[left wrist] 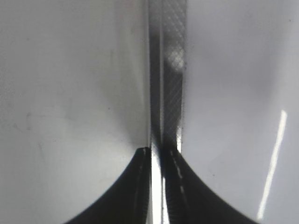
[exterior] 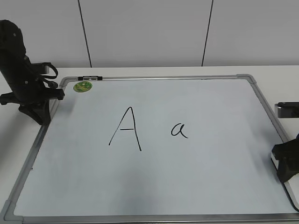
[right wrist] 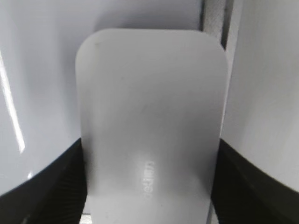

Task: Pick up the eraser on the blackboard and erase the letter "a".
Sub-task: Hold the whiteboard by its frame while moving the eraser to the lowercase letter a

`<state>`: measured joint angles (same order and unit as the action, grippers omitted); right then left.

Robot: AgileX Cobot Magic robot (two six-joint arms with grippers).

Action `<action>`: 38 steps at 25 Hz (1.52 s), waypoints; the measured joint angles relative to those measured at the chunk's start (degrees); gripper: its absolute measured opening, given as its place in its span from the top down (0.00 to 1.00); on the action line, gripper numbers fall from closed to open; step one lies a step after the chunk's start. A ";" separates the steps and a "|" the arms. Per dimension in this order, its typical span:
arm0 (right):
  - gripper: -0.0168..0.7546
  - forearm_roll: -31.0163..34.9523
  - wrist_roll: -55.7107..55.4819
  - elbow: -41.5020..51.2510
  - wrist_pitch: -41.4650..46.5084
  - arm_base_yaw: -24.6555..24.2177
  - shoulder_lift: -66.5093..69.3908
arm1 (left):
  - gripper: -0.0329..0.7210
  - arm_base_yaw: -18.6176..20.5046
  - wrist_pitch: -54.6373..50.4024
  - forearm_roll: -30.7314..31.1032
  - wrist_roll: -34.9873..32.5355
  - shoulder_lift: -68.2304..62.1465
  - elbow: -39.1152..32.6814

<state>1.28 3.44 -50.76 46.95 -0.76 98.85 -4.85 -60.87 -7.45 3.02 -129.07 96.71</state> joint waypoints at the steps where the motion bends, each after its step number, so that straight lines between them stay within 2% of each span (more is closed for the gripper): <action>1: 0.29 0.00 0.00 0.00 0.00 0.00 0.00 | 0.86 0.00 0.00 0.00 0.00 0.00 0.00; 6: 0.29 2.40 0.00 -0.59 0.50 0.00 0.10 | 0.86 0.00 0.00 -0.05 0.00 0.00 0.00; 13: 0.30 4.88 0.00 -8.24 10.27 0.34 0.70 | 0.86 0.00 0.08 -0.43 0.00 0.00 0.00; 24: 0.30 4.33 -0.96 -25.23 21.28 9.88 8.51 | 0.86 0.00 0.21 -0.55 0.00 0.00 0.00; 33: 0.30 3.59 -1.74 -42.65 22.03 15.15 20.76 | 0.86 0.00 0.21 -0.69 0.00 0.00 0.00; 38: 0.30 3.70 -1.98 -47.87 22.12 17.71 25.37 | 0.86 0.00 0.21 -0.69 0.00 0.00 0.00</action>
<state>4.98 1.46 -98.62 69.07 16.95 124.22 -4.85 -60.66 -8.14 3.02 -129.07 96.71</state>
